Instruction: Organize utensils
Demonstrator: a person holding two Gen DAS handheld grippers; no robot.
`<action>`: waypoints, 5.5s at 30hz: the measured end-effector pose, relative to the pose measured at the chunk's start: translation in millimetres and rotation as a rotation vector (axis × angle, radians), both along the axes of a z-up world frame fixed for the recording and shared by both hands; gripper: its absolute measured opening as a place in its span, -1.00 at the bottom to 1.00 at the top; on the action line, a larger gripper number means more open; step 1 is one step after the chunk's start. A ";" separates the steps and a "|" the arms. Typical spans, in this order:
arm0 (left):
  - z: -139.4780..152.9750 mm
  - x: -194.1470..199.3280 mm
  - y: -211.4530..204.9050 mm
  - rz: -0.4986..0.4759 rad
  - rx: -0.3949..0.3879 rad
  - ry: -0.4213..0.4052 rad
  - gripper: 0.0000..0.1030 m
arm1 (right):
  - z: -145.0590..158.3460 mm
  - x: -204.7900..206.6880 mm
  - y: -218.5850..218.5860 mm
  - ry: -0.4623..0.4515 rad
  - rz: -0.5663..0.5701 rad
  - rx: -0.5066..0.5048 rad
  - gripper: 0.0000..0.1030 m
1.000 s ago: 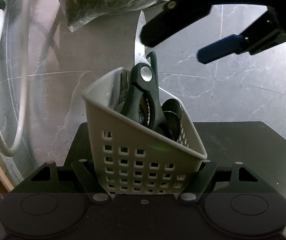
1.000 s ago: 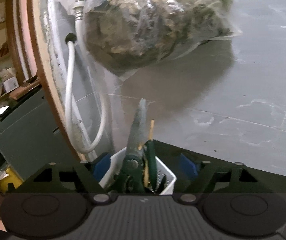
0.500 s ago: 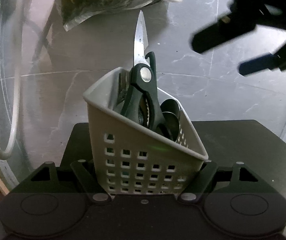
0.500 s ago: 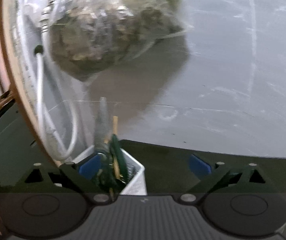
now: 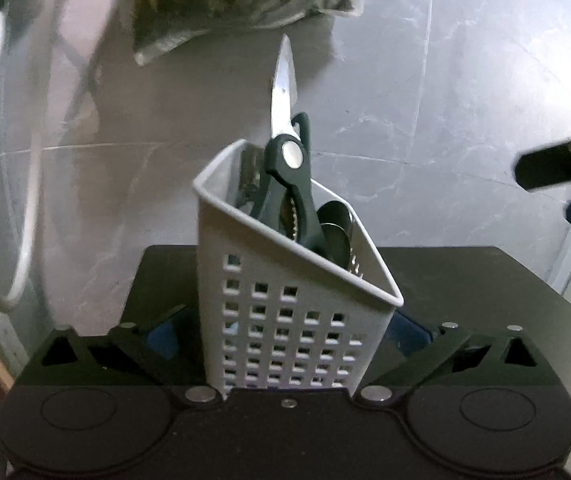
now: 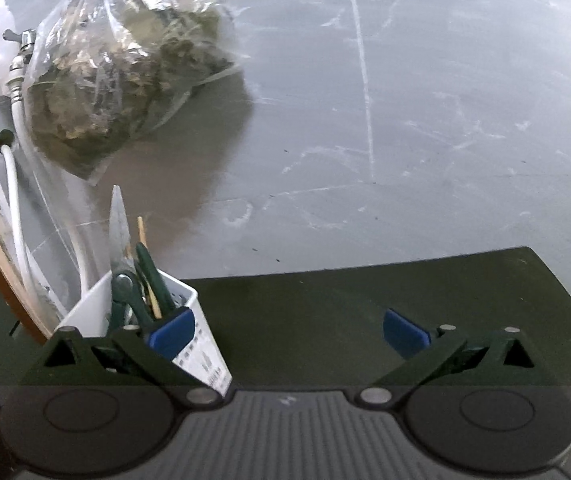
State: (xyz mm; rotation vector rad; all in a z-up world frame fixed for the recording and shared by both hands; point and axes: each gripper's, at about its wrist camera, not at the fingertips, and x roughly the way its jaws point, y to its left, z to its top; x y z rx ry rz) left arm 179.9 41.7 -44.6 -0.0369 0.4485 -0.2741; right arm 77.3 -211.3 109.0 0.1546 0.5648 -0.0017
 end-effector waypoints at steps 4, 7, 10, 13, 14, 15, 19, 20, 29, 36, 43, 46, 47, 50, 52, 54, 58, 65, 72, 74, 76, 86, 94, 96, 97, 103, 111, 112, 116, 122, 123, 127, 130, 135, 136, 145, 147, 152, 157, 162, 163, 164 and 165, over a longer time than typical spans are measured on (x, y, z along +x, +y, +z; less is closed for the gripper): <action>3.3 -17.8 -2.7 0.032 0.001 -0.011 0.99 | -2.3 -21.2 -13.5 -0.003 -0.011 0.015 0.99; 8.1 -36.4 -9.3 0.071 0.016 -0.025 0.99 | -6.2 -38.9 -25.8 0.000 0.002 0.025 0.99; 15.6 -60.8 -14.6 0.122 0.028 -0.033 0.99 | -8.0 -56.5 -37.1 0.012 0.013 0.036 0.99; 23.4 -87.2 -21.8 0.177 0.027 -0.030 0.99 | -11.3 -78.8 -48.1 0.032 0.023 0.042 0.99; 27.3 -96.3 -25.0 0.194 0.028 -0.030 0.99 | -12.1 -86.0 -51.3 0.034 0.027 0.045 0.99; 31.6 -107.5 -28.3 0.214 0.026 -0.030 0.99 | -13.0 -93.6 -54.5 0.040 0.035 0.047 0.99; 42.2 -147.5 -33.6 0.275 0.011 -0.032 0.99 | -16.3 -121.7 -64.1 0.049 0.065 0.047 0.99; 44.1 -156.4 -34.4 0.285 0.009 -0.032 0.99 | -17.2 -128.4 -66.1 0.052 0.073 0.049 0.99; 58.6 -213.7 -45.3 0.321 0.018 -0.011 0.99 | -21.9 -170.5 -76.6 0.081 0.108 0.062 0.99; 61.0 -226.4 -47.2 0.309 0.026 0.007 0.99 | -28.7 -180.7 -78.7 0.111 0.096 0.064 0.99; 58.8 -228.0 -43.2 0.303 0.018 0.015 0.99 | -34.5 -180.4 -73.2 0.133 0.094 0.034 0.99; 59.6 -226.3 -39.2 0.302 0.009 0.020 0.99 | -35.2 -180.9 -71.5 0.139 0.090 0.024 0.99; 59.4 -225.3 -38.3 0.299 0.009 0.021 0.99 | -35.4 -181.1 -71.1 0.140 0.086 0.021 0.99; 59.2 -221.8 -35.9 0.289 0.007 0.027 0.99 | -36.5 -179.8 -70.1 0.147 0.073 0.018 0.99; 59.2 -218.5 -35.1 0.282 0.006 0.030 0.99 | -37.2 -178.8 -69.6 0.151 0.064 0.017 0.99; 59.1 -215.1 -34.5 0.278 0.006 0.031 0.99 | -37.9 -177.4 -68.2 0.151 0.056 0.015 1.00; 57.6 -206.9 -29.7 0.268 0.005 0.042 0.99 | -39.2 -174.5 -65.5 0.154 0.045 0.006 0.99; 57.4 -195.0 -22.1 0.279 0.009 0.059 0.99 | -36.4 -166.9 -59.5 0.143 0.023 -0.021 0.99; 56.7 -191.1 -22.0 0.247 0.038 0.054 0.99 | -35.5 -162.5 -55.6 0.140 0.021 -0.028 0.99; 56.3 -190.5 -22.8 0.240 0.048 0.050 0.99 | -34.8 -161.4 -53.9 0.139 0.019 -0.031 0.99; 56.2 -190.0 -23.4 0.234 0.057 0.048 0.99 | -34.2 -160.3 -53.0 0.135 0.020 -0.033 0.99; 58.9 -191.2 -23.4 0.237 0.080 0.031 0.99 | -34.1 -157.1 -52.4 0.132 0.019 -0.035 0.99; 59.4 -190.4 -23.8 0.233 0.081 0.033 0.99 | -34.3 -155.3 -53.6 0.135 0.019 -0.036 0.99; 58.5 -189.5 -24.6 0.228 0.082 0.039 0.99 | -35.0 -154.2 -54.0 0.136 0.018 -0.035 0.99; 58.2 -189.4 -24.7 0.226 0.083 0.042 0.99 | -35.2 -153.9 -53.9 0.136 0.019 -0.034 0.99; 57.1 -186.1 -25.1 0.221 0.087 0.043 0.99 | -36.5 -152.9 -53.3 0.139 0.021 -0.033 0.99; 54.4 -184.1 -28.0 0.208 0.094 0.057 0.99 | -36.5 -152.9 -51.1 0.143 0.028 -0.036 0.99; 53.7 -184.1 -28.6 0.206 0.096 0.059 0.99 | -36.4 -152.9 -51.4 0.144 0.030 -0.036 0.99; 52.8 -183.9 -29.9 0.202 0.105 0.054 0.99 | -36.4 -152.8 -51.4 0.144 0.031 -0.036 0.99; 52.0 -182.8 -30.5 0.202 0.104 0.056 0.99 | -36.6 -151.8 -52.2 0.144 0.032 -0.036 0.99; 52.4 -183.2 -29.8 0.201 0.103 0.056 0.99 | -36.7 -151.7 -52.4 0.145 0.032 -0.036 0.99; 52.5 -183.1 -28.4 0.204 0.101 0.058 0.99 | -37.3 -150.4 -53.4 0.147 0.033 -0.037 0.99; 52.2 -182.1 -26.5 0.216 0.100 0.068 0.99 | -37.6 -149.3 -53.3 0.149 0.035 -0.038 0.99; 52.5 -182.6 -25.5 0.224 0.098 0.073 0.99 | -37.7 -149.5 -52.9 0.150 0.035 -0.038 0.99; 52.5 -182.5 -25.5 0.224 0.097 0.073 0.99 | -37.6 -149.7 -52.8 0.150 0.035 -0.039 0.99; 53.6 -184.9 -24.9 0.231 0.094 0.070 0.99 | -37.5 -151.1 -51.4 0.149 0.032 -0.038 0.99; 54.2 -185.8 -25.2 0.230 0.094 0.068 0.99 | -37.4 -151.1 -51.4 0.149 0.032 -0.038 0.99; 55.1 -187.8 -25.8 0.224 0.087 0.059 0.99 | -37.5 -151.3 -51.9 0.150 0.032 -0.036 0.99; 55.5 -189.4 -26.3 0.217 0.086 0.055 0.99 | -37.9 -150.3 -51.3 0.152 0.033 -0.036 0.99; 55.3 -189.3 -26.9 0.216 0.087 0.054 0.99 | -37.8 -150.3 -51.8 0.151 0.032 -0.036 0.99; 55.2 -189.1 -27.3 0.215 0.088 0.054 0.99 | -37.8 -150.2 -51.9 0.152 0.033 -0.036 0.99; 55.2 -189.0 -27.3 0.215 0.087 0.054 0.99 | -37.8 -150.2 -52.0 0.152 0.033 -0.036 0.99; 55.1 -188.9 -27.7 0.214 0.088 0.055 0.99 | -37.8 -150.1 -52.0 0.152 0.033 -0.035 0.99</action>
